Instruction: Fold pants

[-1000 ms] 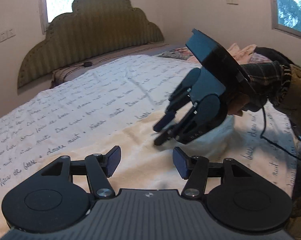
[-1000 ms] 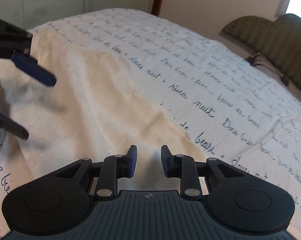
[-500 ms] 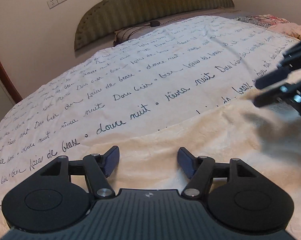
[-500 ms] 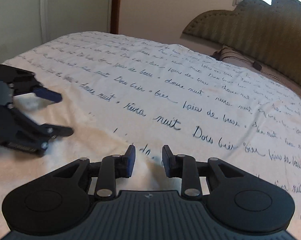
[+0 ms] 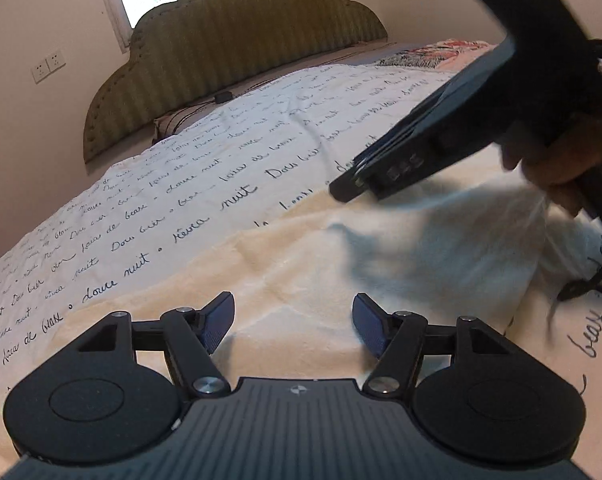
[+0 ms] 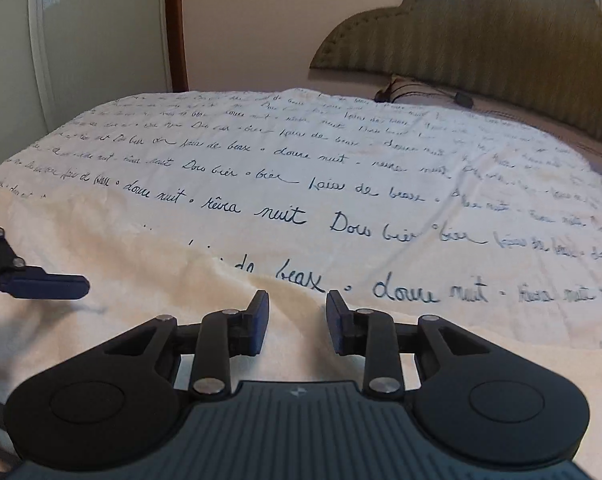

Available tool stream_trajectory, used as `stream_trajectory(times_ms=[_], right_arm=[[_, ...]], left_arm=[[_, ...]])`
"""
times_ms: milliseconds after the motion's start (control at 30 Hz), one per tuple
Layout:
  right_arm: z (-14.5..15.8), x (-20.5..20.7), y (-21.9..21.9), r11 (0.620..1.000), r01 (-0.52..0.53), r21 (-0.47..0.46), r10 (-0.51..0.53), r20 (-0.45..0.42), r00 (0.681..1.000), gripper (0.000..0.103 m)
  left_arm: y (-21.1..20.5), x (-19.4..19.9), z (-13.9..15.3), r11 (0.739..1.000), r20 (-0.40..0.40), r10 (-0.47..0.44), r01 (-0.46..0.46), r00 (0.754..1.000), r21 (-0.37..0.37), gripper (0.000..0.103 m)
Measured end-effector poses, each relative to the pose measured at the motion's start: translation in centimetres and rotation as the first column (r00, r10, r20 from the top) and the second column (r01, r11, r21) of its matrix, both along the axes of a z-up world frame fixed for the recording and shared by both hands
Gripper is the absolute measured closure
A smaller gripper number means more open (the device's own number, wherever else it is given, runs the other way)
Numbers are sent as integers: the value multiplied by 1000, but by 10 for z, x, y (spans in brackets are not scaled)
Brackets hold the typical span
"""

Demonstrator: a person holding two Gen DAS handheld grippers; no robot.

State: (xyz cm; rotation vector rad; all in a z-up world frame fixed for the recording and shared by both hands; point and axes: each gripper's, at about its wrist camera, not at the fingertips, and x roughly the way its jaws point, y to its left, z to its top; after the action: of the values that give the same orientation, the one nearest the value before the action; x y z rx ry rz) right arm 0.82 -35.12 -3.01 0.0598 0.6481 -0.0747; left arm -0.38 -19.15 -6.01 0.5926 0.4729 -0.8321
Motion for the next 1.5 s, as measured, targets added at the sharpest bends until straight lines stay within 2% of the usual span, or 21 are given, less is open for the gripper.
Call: stream_trajectory(times_ms=[67, 133, 200, 267, 333, 400, 467, 567, 633, 700, 767, 833, 900, 967, 1067, 1133, 1233, 1300, 1333, 1400, 1500], right_arm=[[4, -28, -10, 1000, -3, 30, 3, -5, 1000, 64], [-1, -51, -27, 999, 26, 43, -24, -49, 999, 56], [-11, -65, -52, 992, 128, 10, -126, -98, 987, 56], [-20, -74, -88, 967, 256, 21, -252, -109, 962, 56], [-30, -72, -125, 930, 367, 19, -362, -112, 925, 57], [-41, -58, -155, 910, 413, 17, -409, -112, 906, 54], [-43, -41, -172, 909, 416, 30, -412, -104, 905, 47], [-38, -17, -168, 914, 390, -109, -401, -115, 909, 43], [-31, -22, -167, 906, 409, -110, -418, -85, 904, 43], [-18, -51, -165, 882, 472, -13, -472, 17, 882, 42], [-9, -98, -167, 834, 531, 153, -548, 108, 830, 32], [-9, -142, -168, 768, 564, 305, -618, 122, 776, 31], [-16, -178, -168, 700, 556, 448, -652, 84, 754, 31], [-28, -204, -165, 634, 505, 585, -645, 41, 763, 30], [-50, -217, -153, 531, 414, 739, -595, -22, 803, 30], [-64, -213, -146, 475, 388, 790, -564, -65, 823, 30], [-66, -202, -143, 499, 404, 767, -577, -54, 815, 30], [-69, -195, -155, 474, 410, 779, -612, -43, 790, 31], [-70, -192, -161, 475, 417, 775, -634, -28, 773, 31], [-72, -186, -172, 469, 441, 765, -680, -6, 733, 31], [-79, -182, -185, 438, 437, 786, -736, 34, 676, 35]], left_arm=[[0, -4, -11, 1000, 21, 5, -6, 1000, 5, 32], [1, -3, -14, 1000, 24, 20, -19, 1000, -19, 29], [3, -1, -15, 999, 6, 36, -35, 999, -40, 25], [7, 5, -17, 996, -14, 58, -59, 998, -66, 20], [8, 9, -18, 994, -25, 73, -75, 997, -85, 16], [9, 9, -19, 991, -36, 86, -89, 996, -99, 13], [12, 13, -19, 989, -53, 93, -98, 994, -108, 11], [14, 22, -18, 986, -87, 107, -117, 990, -117, 7], [16, 24, -19, 984, -110, 111, -124, 988, -125, 5], [18, 25, -19, 983, -126, 114, -130, 985, -131, 4], [18, 26, -19, 982, -134, 114, -132, 984, -133, 4], [18, 26, -19, 982, -139, 113, -132, 984, -136, 3], [18, 26, -19, 982, -143, 113, -133, 983, -138, 3], [18, 26, -19, 981, -145, 113, -134, 983, -139, 3], [18, 27, -19, 981, -148, 114, -135, 982, -139, 3], [17, 27, -19, 981, -149, 116, -137, 982, -138, 2], [16, 27, -19, 981, -149, 118, -139, 982, -137, 1], [16, 27, -19, 981, -150, 119, -140, 982, -137, 1], [16, 27, -19, 981, -150, 119, -140, 982, -137, 1], [17, 27, -18, 981, -150, 118, -139, 982, -137, 1], [17, 27, -18, 981, -149, 119, -139, 982, -136, 0]])
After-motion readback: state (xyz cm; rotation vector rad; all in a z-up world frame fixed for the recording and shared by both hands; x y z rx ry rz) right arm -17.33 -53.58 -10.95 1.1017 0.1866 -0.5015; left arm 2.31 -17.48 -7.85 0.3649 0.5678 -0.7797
